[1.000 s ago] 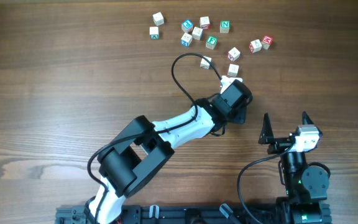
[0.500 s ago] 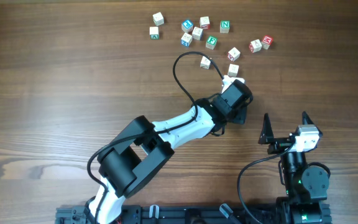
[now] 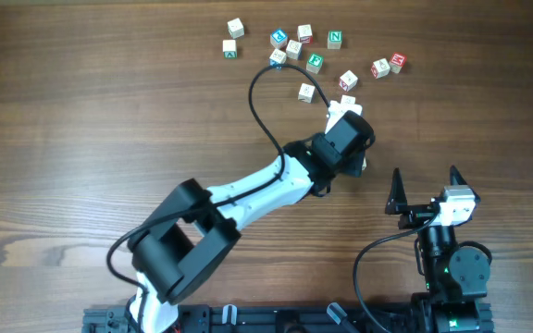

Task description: Form a horizontal line

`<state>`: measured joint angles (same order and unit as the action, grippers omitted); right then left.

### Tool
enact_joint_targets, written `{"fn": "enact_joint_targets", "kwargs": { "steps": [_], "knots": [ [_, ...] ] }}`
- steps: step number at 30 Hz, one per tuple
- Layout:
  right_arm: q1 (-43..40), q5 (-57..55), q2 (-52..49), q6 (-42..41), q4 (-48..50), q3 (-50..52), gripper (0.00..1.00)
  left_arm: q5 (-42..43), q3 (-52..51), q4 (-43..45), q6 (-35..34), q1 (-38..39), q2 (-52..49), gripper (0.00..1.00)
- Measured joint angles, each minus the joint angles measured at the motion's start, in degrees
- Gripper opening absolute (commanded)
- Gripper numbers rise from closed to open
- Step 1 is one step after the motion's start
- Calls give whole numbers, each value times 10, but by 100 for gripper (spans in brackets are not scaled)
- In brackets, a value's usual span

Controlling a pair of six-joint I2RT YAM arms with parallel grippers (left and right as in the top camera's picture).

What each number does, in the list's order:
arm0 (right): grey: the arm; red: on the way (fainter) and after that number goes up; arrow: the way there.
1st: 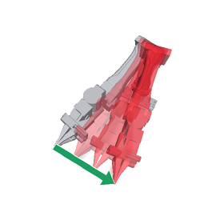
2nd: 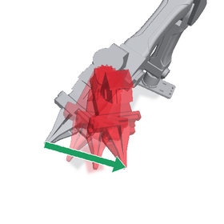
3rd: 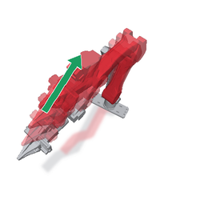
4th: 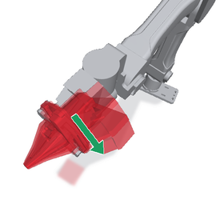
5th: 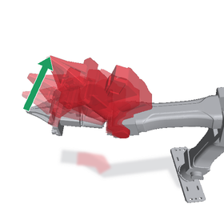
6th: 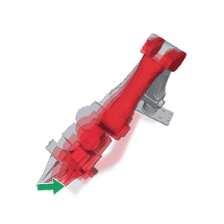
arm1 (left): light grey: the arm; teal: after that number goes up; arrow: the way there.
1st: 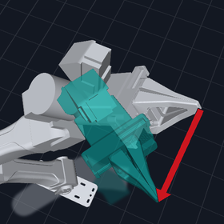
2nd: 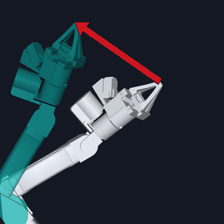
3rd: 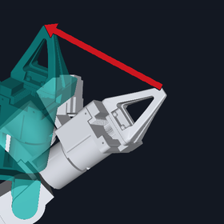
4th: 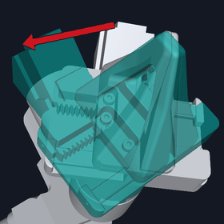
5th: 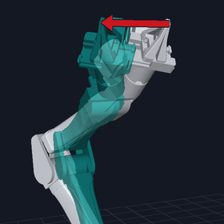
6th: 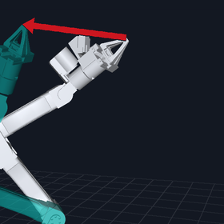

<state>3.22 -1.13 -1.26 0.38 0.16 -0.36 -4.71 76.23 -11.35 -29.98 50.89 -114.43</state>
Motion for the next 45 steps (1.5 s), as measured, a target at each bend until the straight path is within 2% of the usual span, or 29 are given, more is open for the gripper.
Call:
{"fn": "enact_joint_targets", "kwargs": {
  "steps": [4,10,13,15,20,22,24,26,28,29,30,31,33,36,38,40,42,45],
  "knots": [
    [0,0,0,0,0,0,100,-2,0,-23,24,-29,62,52],
    [0,0,0,2,1,0,100,-42,0,-160,94,-116,233,52],
    [0,0,0,2,0,0,100,-67,-1,-234,104,-163,324,60],
    [0,0,0,2,0,0,100,-74,0,-265,108,-186,371,63],
    [0,-1,0,8,1,0,100,-82,-1,-335,113,-277,519,77],
    [0,-10,0,40,3,0,100,-84,0,-361,113,-306,548,82],
    [0,-19,0,90,3,0,100,-85,0,-385,113,-321,557,93],
    [0,-19,0,111,3,0,100,-86,-1,-392,113,-327,557,97],
    [0,14,0,116,3,0,100,-85,0,-392,114,-327,557,100],
    [0,71,0,107,7,0,100,-86,-1,-386,115,-327,557,100],
    [0,113,0,83,19,0,100,-86,-1,-381,115,-327,557,100],
    [1,184,0,10,51,0,100,-85,-1,-375,115,-327,557,100],
    [1,250,0,-122,75,0,100,-86,-1,-365,115,-327,557,100],
    [1,253,0,-373,85,0,100,-85,-1,-362,115,-327,555,100],
    [1,240,0,-469,101,0,99,-86,-1,-364,115,-327,552,100],
    [1,240,0,-495,104,-1,100,-85,-1,-369,115,-327,546,100],
    [1,240,-3,-498,64,-9,99,-85,-1,-377,115,-327,538,100],
    [1,226,-54,-457,7,-69,99,-85,-1,-399,115,-327,527,100]
  ]
}}
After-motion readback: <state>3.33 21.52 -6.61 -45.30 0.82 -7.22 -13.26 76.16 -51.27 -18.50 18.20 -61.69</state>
